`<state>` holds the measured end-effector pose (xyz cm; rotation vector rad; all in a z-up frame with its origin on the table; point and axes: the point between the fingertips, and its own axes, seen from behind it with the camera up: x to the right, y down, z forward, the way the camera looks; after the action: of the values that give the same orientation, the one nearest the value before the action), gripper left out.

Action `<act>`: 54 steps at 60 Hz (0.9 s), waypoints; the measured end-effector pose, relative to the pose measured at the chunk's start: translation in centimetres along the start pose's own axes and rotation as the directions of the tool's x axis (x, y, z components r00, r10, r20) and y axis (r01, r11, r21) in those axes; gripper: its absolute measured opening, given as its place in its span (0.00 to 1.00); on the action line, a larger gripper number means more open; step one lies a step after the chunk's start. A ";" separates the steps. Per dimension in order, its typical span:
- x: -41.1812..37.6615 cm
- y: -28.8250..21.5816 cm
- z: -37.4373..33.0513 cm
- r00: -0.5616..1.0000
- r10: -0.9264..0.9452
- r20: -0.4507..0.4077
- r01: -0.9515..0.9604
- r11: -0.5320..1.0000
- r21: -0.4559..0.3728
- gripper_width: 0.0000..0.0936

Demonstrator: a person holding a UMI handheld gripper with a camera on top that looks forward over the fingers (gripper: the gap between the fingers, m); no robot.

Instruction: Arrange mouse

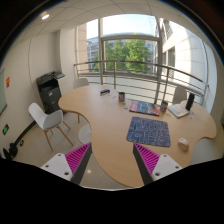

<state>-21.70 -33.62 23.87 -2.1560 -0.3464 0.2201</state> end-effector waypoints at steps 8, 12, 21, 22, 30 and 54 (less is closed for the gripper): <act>3.2 3.2 0.2 0.998 0.037 -0.049 -0.040 0.997 -0.059 0.90; 8.1 6.3 1.5 0.995 0.048 -0.083 -0.055 0.994 -0.092 0.90; 19.5 12.9 3.5 0.980 0.083 -0.182 -0.112 0.982 -0.153 0.90; 21.0 13.6 3.7 0.977 0.085 -0.195 -0.117 0.981 -0.156 0.91; 32.3 16.2 6.4 0.952 0.075 -0.298 -0.123 0.981 -0.147 0.91; 50.8 15.2 19.1 0.931 0.069 -0.358 -0.112 0.989 -0.100 0.90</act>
<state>23.31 -10.59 -0.94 -2.2772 -0.0518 -0.1429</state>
